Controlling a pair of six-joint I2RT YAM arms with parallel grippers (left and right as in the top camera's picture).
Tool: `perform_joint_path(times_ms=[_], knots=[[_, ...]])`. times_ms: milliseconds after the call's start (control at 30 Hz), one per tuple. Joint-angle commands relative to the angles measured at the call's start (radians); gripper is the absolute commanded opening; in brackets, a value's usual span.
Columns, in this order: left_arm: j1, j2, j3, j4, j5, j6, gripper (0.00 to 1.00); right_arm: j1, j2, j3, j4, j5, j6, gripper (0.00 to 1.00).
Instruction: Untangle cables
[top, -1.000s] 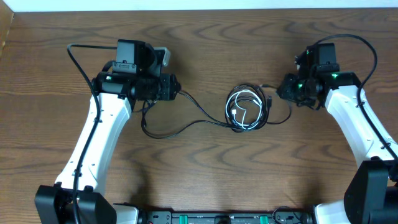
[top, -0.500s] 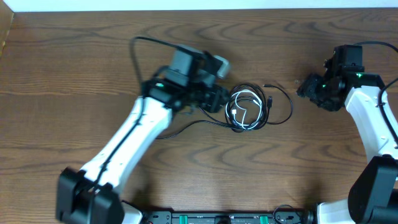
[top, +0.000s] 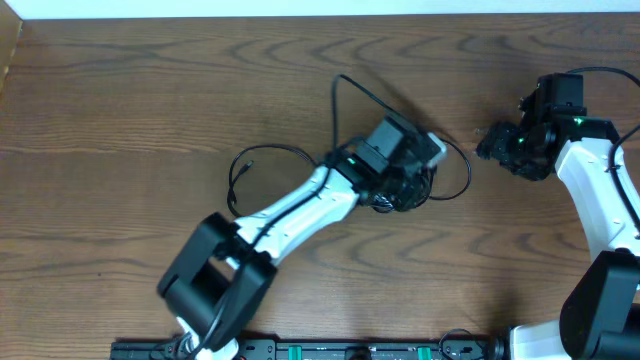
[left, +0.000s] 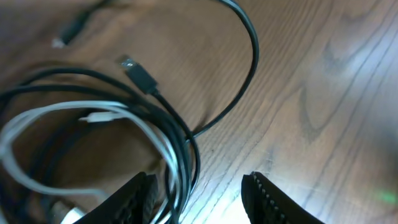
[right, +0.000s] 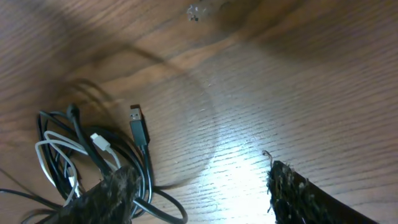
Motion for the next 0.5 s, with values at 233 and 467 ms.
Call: perform_joint_path(times_ms=[233, 467], knots=[[-0.031, 0.133, 0.022, 0.051, -0.151, 0.026, 0.46, -0.003, 0.006, 0.012, -0.006, -0.007, -0.019, 0.66], [-0.032, 0.151, 0.022, 0.097, -0.154, 0.024, 0.45, -0.003, 0.006, 0.012, -0.006, -0.007, -0.019, 0.68]])
